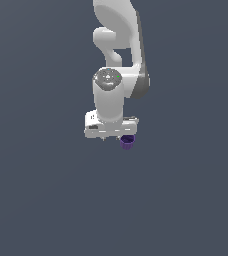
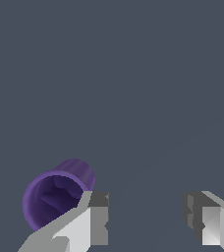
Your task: Pick up the object and move it to a goal position.
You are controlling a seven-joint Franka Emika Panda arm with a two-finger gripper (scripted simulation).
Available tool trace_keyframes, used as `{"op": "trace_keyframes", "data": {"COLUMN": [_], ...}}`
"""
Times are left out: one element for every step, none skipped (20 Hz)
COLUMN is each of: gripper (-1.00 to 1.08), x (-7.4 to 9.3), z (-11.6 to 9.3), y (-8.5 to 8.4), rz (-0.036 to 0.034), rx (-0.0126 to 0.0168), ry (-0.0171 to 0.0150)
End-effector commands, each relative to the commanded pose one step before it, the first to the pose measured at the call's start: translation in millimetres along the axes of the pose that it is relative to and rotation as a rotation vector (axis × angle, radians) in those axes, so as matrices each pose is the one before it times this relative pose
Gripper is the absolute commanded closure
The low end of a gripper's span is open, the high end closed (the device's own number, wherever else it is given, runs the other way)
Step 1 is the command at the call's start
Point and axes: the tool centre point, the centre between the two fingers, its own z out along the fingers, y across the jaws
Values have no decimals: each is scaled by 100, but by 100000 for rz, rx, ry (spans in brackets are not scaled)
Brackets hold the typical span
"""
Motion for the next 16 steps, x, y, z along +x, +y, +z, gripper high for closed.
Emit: {"op": "trace_keyframes", "data": {"gripper": [-20,-20,-20,-20,-20,-20,-20,-20,-20,-20,-20,-20,-20,-20,-20,-20], "x": [-80,-32,-32,-32,-30,-29,-27,-23,-19,-14,-9,-3,2,8,13,18], "z": [314,148,159,170,181,192,203,214,223,224,223,222,221,220,219,218], "y": [-264,-127,-138,-148,-159,-169,-180,-191,-200,-201,-202,-201,-201,-201,-201,-200], "rz": [-3524,-1701,-1835,-1969,-2103,-2236,-2370,-2504,-2619,-2635,-2635,-2634,-2634,-2633,-2633,-2632], "rx": [620,309,341,374,408,444,482,521,558,574,586,598,609,619,630,639], "ry": [-650,-298,-315,-330,-344,-356,-365,-372,-373,-359,-342,-325,-307,-289,-270,-251]}}
